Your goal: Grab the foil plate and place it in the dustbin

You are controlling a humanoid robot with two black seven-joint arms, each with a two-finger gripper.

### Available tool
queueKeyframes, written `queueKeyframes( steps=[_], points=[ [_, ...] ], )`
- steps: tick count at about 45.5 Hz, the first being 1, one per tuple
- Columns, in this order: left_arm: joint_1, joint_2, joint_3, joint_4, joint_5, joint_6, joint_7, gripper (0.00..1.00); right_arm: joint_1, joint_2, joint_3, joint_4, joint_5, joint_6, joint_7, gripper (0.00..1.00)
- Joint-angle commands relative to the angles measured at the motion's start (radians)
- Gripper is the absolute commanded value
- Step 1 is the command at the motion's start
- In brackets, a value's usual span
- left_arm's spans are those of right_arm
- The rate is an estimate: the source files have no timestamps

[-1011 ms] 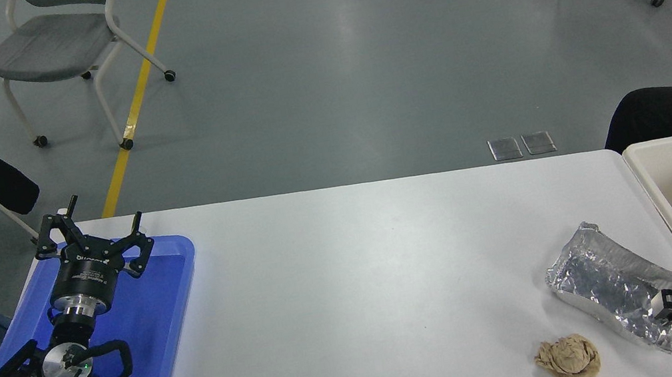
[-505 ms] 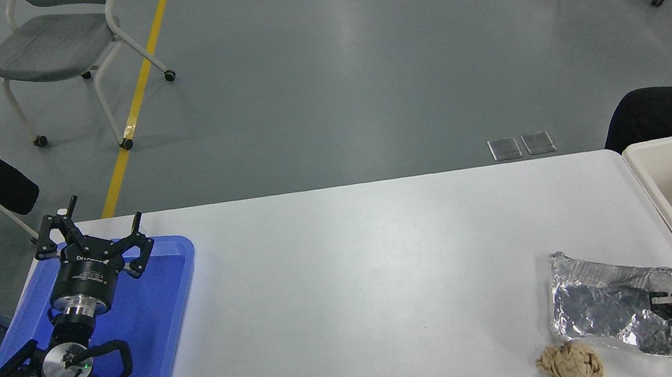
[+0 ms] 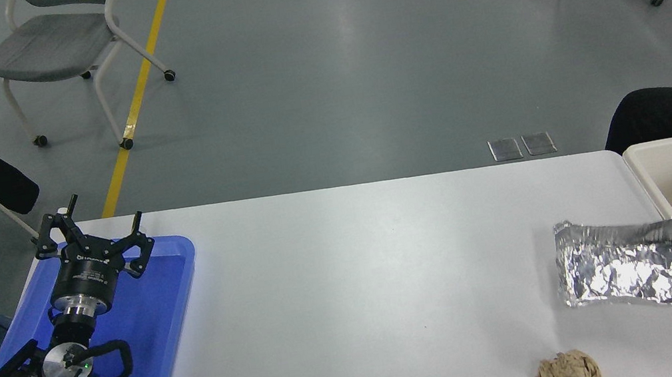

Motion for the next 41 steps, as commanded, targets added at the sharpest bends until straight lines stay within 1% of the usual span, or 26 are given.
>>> queueKeyframes(
  steps=[1, 7, 11, 15, 21, 35, 41],
  points=[
    [0.0, 0.0, -0.001, -0.003, 0.0, 0.0, 0.0, 1.0, 0.448, -0.036, -0.317, 0.177, 0.01, 0.063, -0.002, 0.0],
    [0.0, 0.0, 0.0, 0.0, 0.0, 0.0, 0.0, 1.0, 0.675, 0.026, -0.487, 0.251, 0.055, 0.11, -0.001, 0.0],
    [0.0, 0.0, 0.0, 0.0, 0.0, 0.0, 0.0, 1.0, 0.798, 0.067, -0.557, 0.286, 0.081, 0.144, -0.001, 0.0],
    [0.0, 0.0, -0.001, 0.0, 0.0, 0.0, 0.0, 1.0, 0.861, 0.099, -0.58, 0.295, 0.093, 0.175, -0.002, 0.0],
    [0.0, 0.0, 0.0, 0.0, 0.0, 0.0, 0.0, 1.0, 0.896, 0.118, -0.6, 0.295, 0.092, 0.203, -0.002, 0.0],
    [0.002, 0.0, 0.0, 0.0, -0.001, 0.0, 0.0, 1.0, 0.899, 0.106, -0.613, 0.243, 0.084, 0.206, -0.001, 0.0],
    [0.002, 0.002, 0.0, 0.0, -0.001, 0.0, 0.0, 1.0, 0.814, 0.018, -0.594, 0.114, 0.069, 0.206, -0.001, 0.0]
  ],
)
